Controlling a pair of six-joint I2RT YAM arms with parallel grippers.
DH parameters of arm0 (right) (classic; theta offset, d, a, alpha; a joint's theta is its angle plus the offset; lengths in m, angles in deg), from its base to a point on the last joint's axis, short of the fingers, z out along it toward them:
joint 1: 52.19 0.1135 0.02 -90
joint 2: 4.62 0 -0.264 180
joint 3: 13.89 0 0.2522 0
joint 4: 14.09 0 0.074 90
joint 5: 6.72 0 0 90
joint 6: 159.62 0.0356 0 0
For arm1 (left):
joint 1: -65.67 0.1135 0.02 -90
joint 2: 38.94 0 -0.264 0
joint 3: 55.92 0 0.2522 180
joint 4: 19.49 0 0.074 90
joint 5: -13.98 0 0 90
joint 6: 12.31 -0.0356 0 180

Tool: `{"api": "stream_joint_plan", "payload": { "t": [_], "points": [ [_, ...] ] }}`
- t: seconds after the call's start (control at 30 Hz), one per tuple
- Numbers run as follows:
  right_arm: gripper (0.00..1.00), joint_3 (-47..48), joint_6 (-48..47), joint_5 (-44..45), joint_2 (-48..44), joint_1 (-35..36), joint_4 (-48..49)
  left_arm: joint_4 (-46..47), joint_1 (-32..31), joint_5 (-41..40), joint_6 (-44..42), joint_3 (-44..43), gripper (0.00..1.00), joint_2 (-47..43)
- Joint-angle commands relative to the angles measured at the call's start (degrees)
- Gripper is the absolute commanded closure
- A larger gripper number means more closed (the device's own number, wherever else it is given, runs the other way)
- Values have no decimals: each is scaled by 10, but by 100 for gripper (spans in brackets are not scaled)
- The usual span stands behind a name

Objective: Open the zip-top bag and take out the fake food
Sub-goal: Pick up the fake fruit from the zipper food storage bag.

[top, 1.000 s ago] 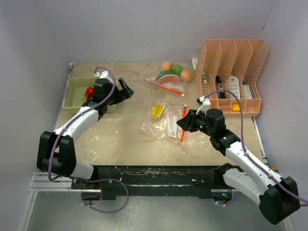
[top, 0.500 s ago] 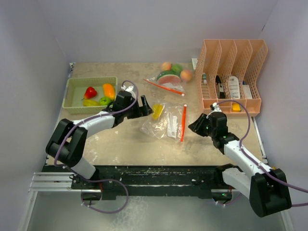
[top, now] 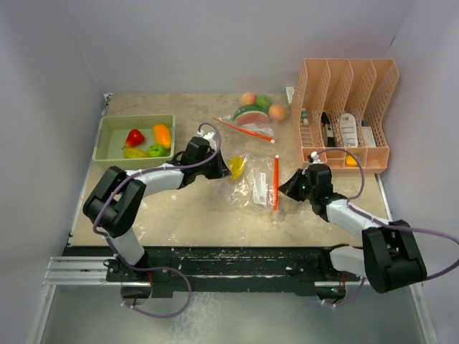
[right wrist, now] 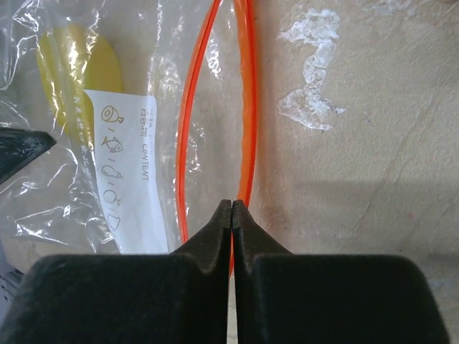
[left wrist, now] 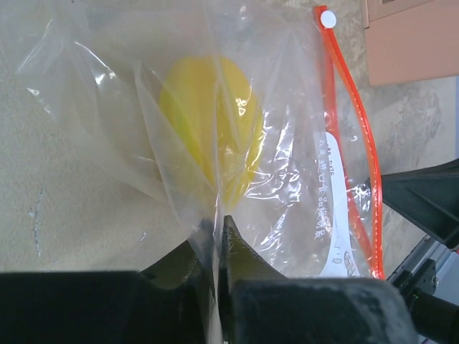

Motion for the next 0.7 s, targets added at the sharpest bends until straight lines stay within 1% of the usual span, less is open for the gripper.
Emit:
{"api": "stream_joint_plan", "payload": {
  "t": [0.0, 0.07, 0.2, 0.27, 0.37, 0.4, 0.43, 0.57, 0.63, 0.67],
  "points": [
    [100, 20, -17, -28, 34, -4, 74, 30, -5, 18, -13, -22, 95, -15],
    [100, 20, -27, -44, 49, -3, 106, 30, -8, 24, -22, -23, 100, -20],
    [100, 21, -50, -97, 93, -4, 176, 39, -18, 47, -41, -31, 100, -28],
    [100, 19, -56, -121, 115, -4, 231, 43, -29, 52, -54, -35, 100, -37],
    [100, -2, -40, -166, 146, -4, 290, 57, -51, 46, -76, -36, 100, -69],
    [100, -12, -30, -176, 154, -4, 330, 60, -58, 45, -85, -37, 100, -80],
    [100, -20, -25, -183, 161, -4, 348, 62, -67, 45, -96, -37, 100, -91],
    [96, -48, 6, -222, 200, -4, 471, 87, -96, 34, -143, -15, 100, -131],
    [93, -53, 19, -237, 222, -4, 512, 89, -99, 11, -140, 1, 100, -132],
    [90, -53, 25, -239, 233, -4, 525, 80, -98, 3, -138, 3, 100, -126]
  ]
}}
